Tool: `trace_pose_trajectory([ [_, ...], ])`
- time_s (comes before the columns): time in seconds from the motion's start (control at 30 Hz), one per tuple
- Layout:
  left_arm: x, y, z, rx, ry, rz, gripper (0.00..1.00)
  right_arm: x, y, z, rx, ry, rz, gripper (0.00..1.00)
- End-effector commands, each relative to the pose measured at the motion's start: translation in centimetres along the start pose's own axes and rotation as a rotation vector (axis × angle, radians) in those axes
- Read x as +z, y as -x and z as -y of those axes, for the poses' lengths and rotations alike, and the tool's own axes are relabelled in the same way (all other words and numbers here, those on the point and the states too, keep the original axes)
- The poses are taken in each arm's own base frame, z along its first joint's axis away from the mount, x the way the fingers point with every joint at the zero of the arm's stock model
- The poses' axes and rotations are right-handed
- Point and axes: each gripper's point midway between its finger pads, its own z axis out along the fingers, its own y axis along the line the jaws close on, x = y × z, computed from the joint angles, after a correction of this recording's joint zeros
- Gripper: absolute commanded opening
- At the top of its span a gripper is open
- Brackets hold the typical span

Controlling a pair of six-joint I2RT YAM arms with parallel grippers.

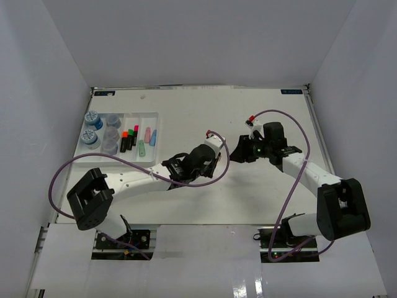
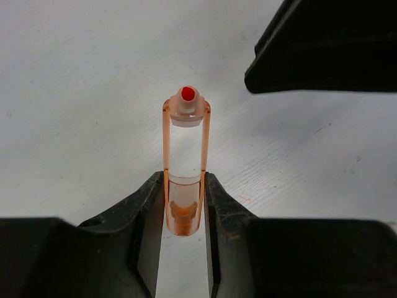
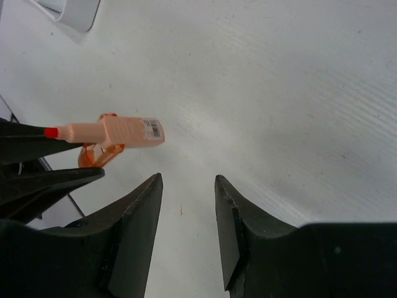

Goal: Sort the stationery into containers
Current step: Pick up the pen from the center of the board, then close the pen cap on the pen.

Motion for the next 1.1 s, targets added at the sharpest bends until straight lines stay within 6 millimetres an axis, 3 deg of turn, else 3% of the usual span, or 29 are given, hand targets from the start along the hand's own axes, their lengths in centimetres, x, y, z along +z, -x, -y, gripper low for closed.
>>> trace_pose_trajectory([
  [0.0, -2.2, 4.7, -0.1, -0.027, -0.012, 0.091, 0.27, -0.4, 1.1, -1.8, -0.039, 0.095, 0.078, 0.46],
  [0.2, -3.8, 8.1, -0.9, -0.083, -0.035, 0.133, 0.29, -0.7, 0.2, -3.5, -0.054, 0.209, 0.115, 0.49],
  [0.37, -4.8, 10.0, 0.1, -0.114, -0.106, 0.161, 0.30, -0.5, 1.2, -4.7, -0.079, 0.276, 0.157, 0.51],
  [0.57, -5.3, 10.3, 0.3, -0.127, -0.124, 0.177, 0.30, -0.1, 3.5, -5.7, -0.086, 0.304, 0.219, 0.51],
  [0.77, -5.9, 10.6, 0.4, -0.136, -0.146, 0.208, 0.31, 1.0, 4.2, -6.4, -0.052, 0.350, 0.230, 0.51],
  [1.07, -5.9, 9.5, 0.4, -0.145, -0.174, 0.198, 0.31, 0.9, 5.8, -7.3, -0.062, 0.372, 0.279, 0.50],
])
